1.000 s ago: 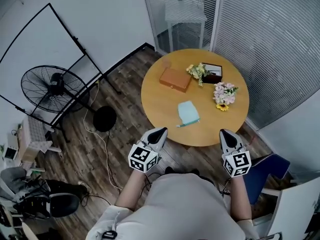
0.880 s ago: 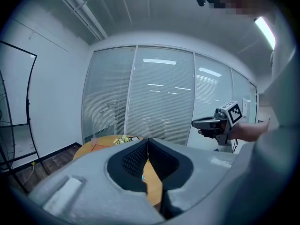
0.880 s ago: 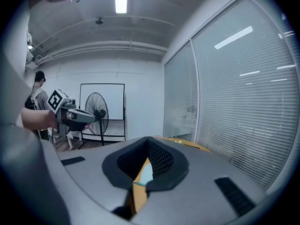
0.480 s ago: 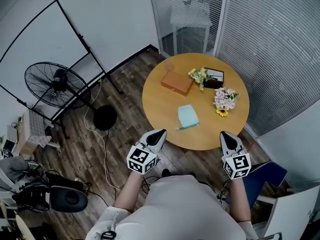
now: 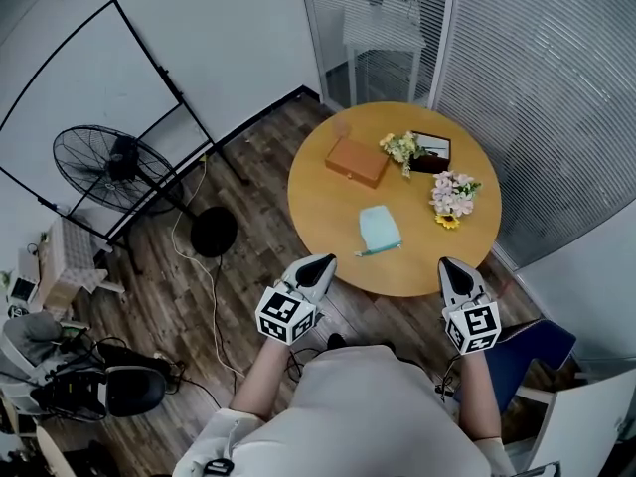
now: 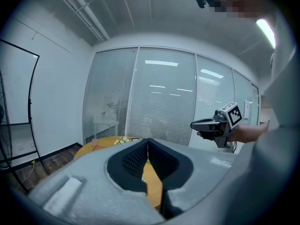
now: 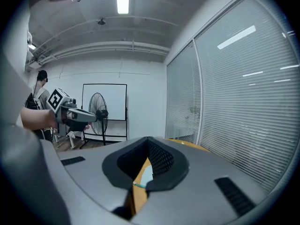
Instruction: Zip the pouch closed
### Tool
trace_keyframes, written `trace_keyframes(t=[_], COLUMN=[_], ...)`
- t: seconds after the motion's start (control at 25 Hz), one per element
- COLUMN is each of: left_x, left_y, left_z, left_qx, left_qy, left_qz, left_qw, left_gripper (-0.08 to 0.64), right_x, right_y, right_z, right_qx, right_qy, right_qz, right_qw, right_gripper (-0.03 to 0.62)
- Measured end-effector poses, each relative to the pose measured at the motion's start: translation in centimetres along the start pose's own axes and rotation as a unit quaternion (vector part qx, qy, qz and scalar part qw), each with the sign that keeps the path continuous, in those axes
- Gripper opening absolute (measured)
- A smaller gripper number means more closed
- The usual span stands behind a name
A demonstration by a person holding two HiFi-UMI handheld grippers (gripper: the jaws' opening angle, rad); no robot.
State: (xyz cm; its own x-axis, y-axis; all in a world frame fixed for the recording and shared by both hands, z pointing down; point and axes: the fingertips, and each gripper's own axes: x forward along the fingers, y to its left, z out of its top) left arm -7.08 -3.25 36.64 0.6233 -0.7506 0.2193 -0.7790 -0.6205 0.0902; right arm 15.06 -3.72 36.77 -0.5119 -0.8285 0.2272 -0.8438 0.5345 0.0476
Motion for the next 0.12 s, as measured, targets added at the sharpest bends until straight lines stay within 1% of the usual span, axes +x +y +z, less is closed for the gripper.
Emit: trace_keyframes(t=[0.12], left_x=[0.27], left_y=[0.39], left_z=[-0.2], left_qx=[0.001], left_qy=[0.0], left_qz=[0.0], left_qw=[1.0], left_gripper=[0.02], right_x=[0.51], right_y=[-0.1], right_z=[-0.17], right_qx=[-0.001], right_qy=[-0.001], right_qz=[0.0], right_qw=[1.0], right_gripper=[0.002])
